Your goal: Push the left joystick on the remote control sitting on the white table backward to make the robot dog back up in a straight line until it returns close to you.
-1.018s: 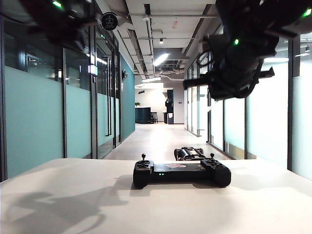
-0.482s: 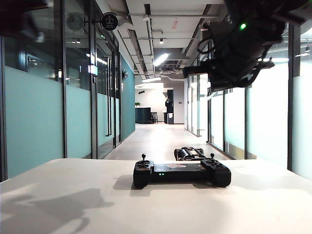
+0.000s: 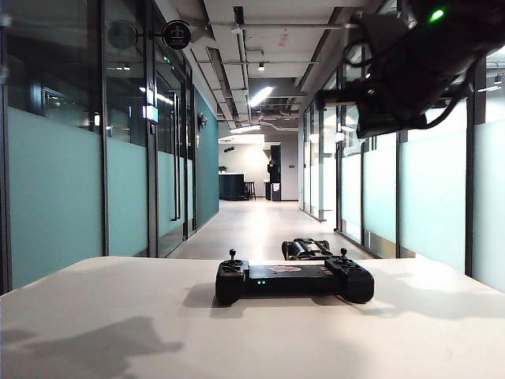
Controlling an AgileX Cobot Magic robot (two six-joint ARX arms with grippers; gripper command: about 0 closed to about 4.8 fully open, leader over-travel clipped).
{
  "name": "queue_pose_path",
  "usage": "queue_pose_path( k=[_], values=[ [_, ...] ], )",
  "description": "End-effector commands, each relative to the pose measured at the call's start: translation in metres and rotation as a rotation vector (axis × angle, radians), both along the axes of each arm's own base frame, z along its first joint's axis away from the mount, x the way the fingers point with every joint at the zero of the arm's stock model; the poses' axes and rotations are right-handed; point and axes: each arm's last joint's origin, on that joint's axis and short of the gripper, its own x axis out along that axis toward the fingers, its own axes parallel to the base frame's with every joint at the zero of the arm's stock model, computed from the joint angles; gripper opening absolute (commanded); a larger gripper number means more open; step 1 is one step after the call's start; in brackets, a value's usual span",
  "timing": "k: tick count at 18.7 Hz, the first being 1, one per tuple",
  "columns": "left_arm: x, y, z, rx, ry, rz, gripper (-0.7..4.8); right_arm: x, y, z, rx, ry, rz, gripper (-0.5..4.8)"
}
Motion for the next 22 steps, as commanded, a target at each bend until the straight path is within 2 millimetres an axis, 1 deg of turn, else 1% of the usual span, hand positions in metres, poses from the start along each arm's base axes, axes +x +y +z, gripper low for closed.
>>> queue_pose_path(
  k=[1, 6, 10, 15, 22],
  values=[
    [-0.01, 0.003, -0.013, -0.004, -0.023, 0.015, -0.06, -0.012, -0.006, 0.006, 0.019, -0.034, 0.009, -0.06],
    [-0.024, 0.007, -0.038, 0.003, -0.009, 0.036, -0.06, -0.032, -0.017, 0.012, 0.036, -0.053, 0.031, -0.06],
    [-0.028, 0.008, -0.051, 0.002, 0.041, 0.037, -0.06, -0.044, -0.023, 0.019, 0.035, -0.042, 0.048, -0.06],
    [-0.029, 0.008, -0.057, 0.006, 0.103, 0.038, -0.05, -0.051, -0.026, 0.027, 0.031, -0.063, 0.067, -0.06],
    [-0.029, 0.008, -0.057, 0.006, 0.103, 0.038, -0.05, -0.053, -0.027, 0.025, 0.01, -0.029, 0.095, -0.06]
  ],
)
